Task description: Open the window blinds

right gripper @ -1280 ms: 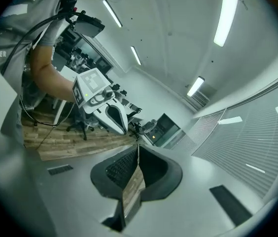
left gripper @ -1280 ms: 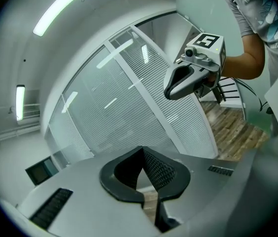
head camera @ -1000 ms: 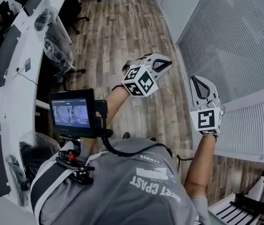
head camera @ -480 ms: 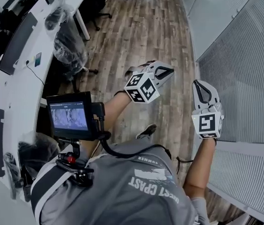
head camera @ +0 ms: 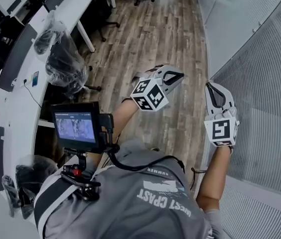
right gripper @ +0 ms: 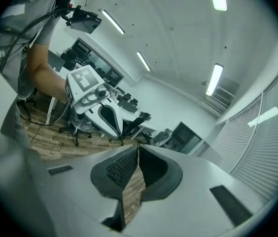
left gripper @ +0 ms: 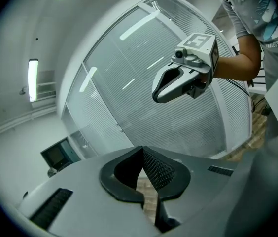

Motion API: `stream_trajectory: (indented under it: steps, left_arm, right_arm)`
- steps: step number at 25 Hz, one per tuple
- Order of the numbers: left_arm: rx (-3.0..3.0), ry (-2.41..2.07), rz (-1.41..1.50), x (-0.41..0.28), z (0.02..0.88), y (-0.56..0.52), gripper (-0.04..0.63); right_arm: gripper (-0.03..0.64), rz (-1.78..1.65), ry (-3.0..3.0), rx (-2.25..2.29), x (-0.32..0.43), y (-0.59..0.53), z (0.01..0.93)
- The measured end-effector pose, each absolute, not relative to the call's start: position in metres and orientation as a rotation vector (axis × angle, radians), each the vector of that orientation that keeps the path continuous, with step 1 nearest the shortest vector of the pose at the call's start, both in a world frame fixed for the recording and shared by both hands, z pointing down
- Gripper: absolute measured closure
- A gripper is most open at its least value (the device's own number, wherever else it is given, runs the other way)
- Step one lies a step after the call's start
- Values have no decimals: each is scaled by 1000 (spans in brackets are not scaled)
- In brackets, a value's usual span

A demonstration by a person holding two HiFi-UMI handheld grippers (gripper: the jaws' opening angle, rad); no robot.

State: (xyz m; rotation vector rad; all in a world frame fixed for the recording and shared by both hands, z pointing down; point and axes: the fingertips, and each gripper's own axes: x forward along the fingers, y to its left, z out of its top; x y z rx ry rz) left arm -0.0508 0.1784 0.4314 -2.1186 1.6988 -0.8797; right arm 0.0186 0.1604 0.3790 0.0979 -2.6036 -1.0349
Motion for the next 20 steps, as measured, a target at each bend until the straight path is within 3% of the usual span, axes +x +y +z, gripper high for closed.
stream_trajectory:
  steps: [20]
  left_arm:
    - [-2288,1415,-789,-251,441,-206,592]
  right_arm:
    - [614,-869,-2520,385,-169,-192,405]
